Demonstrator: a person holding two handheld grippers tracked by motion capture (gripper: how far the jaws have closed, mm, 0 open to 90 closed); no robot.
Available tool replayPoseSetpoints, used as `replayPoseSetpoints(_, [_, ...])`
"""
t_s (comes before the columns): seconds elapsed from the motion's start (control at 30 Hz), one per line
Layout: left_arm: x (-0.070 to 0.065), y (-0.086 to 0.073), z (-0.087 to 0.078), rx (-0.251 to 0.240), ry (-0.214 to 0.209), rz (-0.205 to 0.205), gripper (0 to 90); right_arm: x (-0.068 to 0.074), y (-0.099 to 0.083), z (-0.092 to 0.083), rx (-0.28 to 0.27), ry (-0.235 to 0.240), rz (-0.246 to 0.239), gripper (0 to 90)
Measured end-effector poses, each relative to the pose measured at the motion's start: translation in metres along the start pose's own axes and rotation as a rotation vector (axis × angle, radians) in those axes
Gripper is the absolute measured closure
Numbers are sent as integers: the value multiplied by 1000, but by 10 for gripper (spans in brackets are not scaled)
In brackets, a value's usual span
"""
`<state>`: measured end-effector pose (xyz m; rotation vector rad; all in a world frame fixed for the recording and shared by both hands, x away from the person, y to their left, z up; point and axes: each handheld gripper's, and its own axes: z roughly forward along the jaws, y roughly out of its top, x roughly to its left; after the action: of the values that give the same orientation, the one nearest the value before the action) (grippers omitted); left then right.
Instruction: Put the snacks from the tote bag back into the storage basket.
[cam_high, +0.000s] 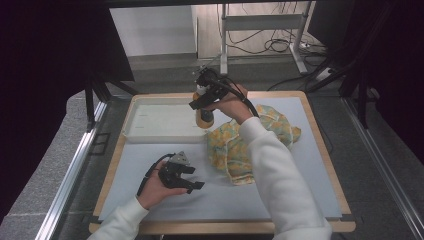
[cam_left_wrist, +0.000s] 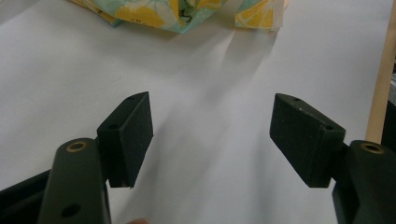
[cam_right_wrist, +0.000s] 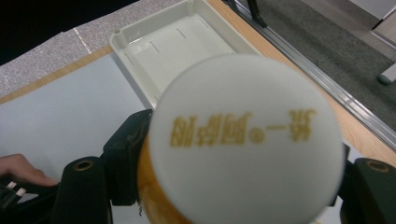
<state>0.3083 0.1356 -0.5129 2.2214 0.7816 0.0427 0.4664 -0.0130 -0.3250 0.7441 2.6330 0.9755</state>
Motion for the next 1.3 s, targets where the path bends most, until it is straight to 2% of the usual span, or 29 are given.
replayPoseSetpoints(0.37, [-1,0,-1,-7,-1,-7,300,5,9,20,-2,9,-1,302])
replayPoseSetpoints(0.77, [1,-1,-4,-12,-2,-12,301,6,7,63,35,27,-4,302])
replayPoseSetpoints(1.3, [1,-1,-5,-9,-1,-1,302,0,-4,109,80,-5,15,302])
